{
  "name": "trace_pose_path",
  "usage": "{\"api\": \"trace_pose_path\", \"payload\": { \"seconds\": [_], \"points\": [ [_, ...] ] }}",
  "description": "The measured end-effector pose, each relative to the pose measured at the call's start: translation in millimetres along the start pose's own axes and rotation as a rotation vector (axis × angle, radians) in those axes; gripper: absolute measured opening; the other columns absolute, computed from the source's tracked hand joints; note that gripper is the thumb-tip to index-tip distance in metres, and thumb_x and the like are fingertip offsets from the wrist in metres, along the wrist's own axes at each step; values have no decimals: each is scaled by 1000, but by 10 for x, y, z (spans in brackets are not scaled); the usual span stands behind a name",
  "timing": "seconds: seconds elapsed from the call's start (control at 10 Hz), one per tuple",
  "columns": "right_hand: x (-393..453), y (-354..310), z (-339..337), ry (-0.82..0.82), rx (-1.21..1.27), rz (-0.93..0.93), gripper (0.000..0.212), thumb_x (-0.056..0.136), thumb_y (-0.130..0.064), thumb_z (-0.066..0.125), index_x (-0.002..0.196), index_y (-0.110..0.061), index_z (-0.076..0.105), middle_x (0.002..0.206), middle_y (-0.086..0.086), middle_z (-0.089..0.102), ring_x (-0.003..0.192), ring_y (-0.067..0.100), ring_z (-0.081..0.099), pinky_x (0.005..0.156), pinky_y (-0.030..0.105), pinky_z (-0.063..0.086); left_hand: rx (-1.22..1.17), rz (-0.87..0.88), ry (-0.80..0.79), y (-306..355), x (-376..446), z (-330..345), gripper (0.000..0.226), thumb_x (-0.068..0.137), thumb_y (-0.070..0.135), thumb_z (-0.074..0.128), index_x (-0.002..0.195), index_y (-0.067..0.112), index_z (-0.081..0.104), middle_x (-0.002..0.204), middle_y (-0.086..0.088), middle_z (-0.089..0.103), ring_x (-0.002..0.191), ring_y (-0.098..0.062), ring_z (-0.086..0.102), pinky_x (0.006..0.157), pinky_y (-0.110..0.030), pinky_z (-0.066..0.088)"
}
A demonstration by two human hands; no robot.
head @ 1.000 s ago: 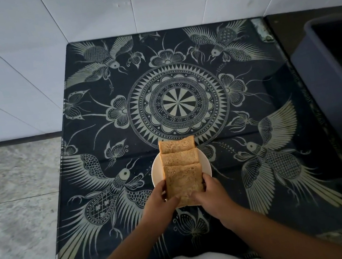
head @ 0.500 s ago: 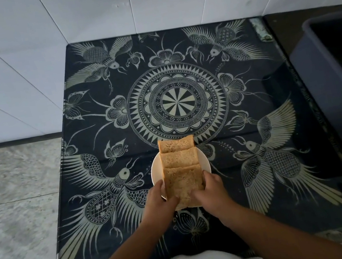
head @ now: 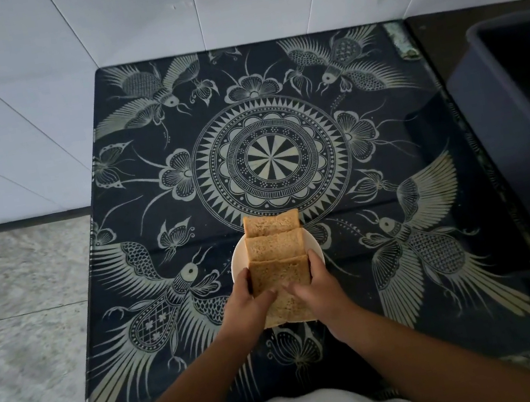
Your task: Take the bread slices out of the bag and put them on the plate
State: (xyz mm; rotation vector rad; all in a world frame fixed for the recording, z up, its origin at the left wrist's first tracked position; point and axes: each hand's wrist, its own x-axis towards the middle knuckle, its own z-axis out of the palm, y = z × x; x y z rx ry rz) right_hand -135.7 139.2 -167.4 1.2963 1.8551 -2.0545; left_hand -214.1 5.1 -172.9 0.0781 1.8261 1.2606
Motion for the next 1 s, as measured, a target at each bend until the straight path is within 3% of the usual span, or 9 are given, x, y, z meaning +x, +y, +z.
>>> {"api": "trace_pose_path", "payload": {
  "seconds": [0.1, 0.2, 0.3, 0.4, 0.5, 0.6, 0.8, 0.9, 1.0],
  "points": [
    [14, 19, -43, -44, -29, 16, 74, 89, -17, 69, 150, -26, 28, 131, 3, 61, 116, 20, 60, 97, 47, 52, 48, 25, -13, -70, 8, -1, 65, 74, 36, 66, 134, 26, 44, 110, 11, 68, 95, 2, 66, 77, -17, 53],
    [-34, 30, -82, -31, -125, -50, 78, 87, -17, 69, 152, -24, 25, 138, 5, 57, 125, 23, 55, 102, 48, 47, 126, 51, 16, -61, -34, 2, 55, 78, 30, 66, 129, 30, 46, 109, 20, 69, 102, 3, 63, 78, -13, 52],
    [-75, 122, -115, 173, -315, -124, 86, 84, -17, 69, 154, -14, 19, 159, 7, 28, 146, 23, 25, 118, 46, 25, 279, 82, 152, -51, -75, 1, 75, 86, 24, 68, 149, 18, 27, 152, 6, 33, 142, -19, 27, 113, -44, 32],
    [-94, 189, -133, 206, -246, -26, 84, 89, -22, 66, 155, -13, 15, 160, 9, 27, 145, 25, 26, 118, 45, 26, 194, 80, 128, -98, -100, -20, 74, 89, 20, 67, 150, 13, 25, 154, -7, 32, 143, -30, 27, 114, -51, 32],
    [-98, 195, -113, 142, -153, -2, 70, 90, -26, 64, 150, -19, 29, 141, 9, 53, 127, 27, 52, 103, 50, 45, 258, 63, 59, -150, -119, -29, 87, 92, 26, 65, 155, 13, 7, 163, -3, 10, 148, -22, 10, 120, -42, 16],
    [-70, 175, -98, 123, -149, -8, 78, 91, -30, 64, 154, -19, 20, 145, 4, 47, 131, 25, 48, 106, 48, 43, 393, 76, -6, -211, -93, -29, 96, 92, 35, 63, 153, 18, -9, 163, 0, -12, 148, -19, 1, 114, -33, 9],
    [60, 157, -116, 114, -204, -3, 86, 91, -36, 63, 155, -16, 9, 153, 10, 38, 134, 23, 41, 100, 32, 37, 461, 93, -26, -195, -20, -67, 98, 91, 43, 60, 152, 21, -14, 162, -3, -18, 148, -24, -2, 114, -35, 8],
    [30, 158, -164, 88, -204, -50, 83, 86, -39, 66, 151, -19, 19, 152, 7, 39, 127, 15, 47, 101, 33, 41, 535, 80, -16, -170, -23, -105, 101, 90, 49, 58, 151, 17, -15, 163, -6, -17, 147, -23, -14, 119, -44, 1],
    [-51, 64, -253, 141, -469, -108, 102, 82, -57, 64, 156, -19, 5, 165, 5, 2, 150, 21, 6, 119, 43, 15, 717, 177, 136, -6, -51, -191, 101, 86, 63, 51, 152, 23, -13, 162, -4, -20, 145, -27, -23, 117, -56, -1]
  ]
}}
